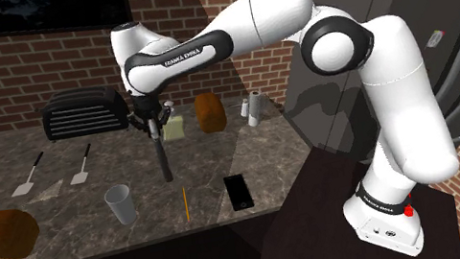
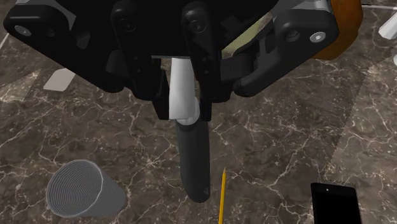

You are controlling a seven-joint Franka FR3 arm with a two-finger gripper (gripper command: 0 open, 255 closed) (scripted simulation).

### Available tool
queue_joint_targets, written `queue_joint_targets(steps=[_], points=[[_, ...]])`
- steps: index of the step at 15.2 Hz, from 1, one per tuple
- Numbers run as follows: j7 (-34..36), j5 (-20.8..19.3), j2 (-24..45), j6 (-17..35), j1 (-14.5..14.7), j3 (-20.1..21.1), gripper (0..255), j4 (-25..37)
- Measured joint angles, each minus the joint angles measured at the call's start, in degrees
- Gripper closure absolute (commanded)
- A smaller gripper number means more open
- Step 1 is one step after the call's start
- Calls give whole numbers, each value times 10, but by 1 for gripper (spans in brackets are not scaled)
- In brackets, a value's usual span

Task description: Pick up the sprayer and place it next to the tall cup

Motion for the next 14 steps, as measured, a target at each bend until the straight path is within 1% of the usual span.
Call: queue_joint_targets(steps=[14], points=[[4,-4,45,80,0,-3,255,-35]])
